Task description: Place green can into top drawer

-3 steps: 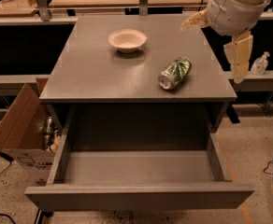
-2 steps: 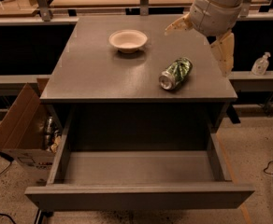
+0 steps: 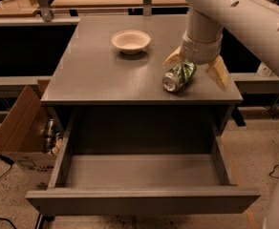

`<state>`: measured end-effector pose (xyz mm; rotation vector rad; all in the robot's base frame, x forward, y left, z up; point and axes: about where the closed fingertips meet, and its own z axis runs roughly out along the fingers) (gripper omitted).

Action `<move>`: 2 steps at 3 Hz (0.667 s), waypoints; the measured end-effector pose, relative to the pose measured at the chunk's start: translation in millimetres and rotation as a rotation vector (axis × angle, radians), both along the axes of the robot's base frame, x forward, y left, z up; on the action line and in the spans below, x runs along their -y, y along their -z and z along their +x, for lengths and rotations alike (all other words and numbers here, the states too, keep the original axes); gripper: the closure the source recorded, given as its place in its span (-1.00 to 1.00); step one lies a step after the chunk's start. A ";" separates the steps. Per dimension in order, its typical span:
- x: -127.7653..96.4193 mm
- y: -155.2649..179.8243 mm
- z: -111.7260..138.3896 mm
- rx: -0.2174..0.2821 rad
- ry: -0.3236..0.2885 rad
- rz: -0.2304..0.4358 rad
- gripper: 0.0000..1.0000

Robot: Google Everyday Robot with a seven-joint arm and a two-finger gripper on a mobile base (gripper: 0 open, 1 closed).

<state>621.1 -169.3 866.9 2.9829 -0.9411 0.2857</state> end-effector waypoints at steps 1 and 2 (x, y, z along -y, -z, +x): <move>-10.5 2.4 9.4 0.014 -0.009 0.018 -1.00; -23.6 10.4 12.9 0.006 -0.019 0.037 -0.64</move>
Offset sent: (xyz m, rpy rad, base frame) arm 0.0114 0.0372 -0.0168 0.0519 0.0185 0.0283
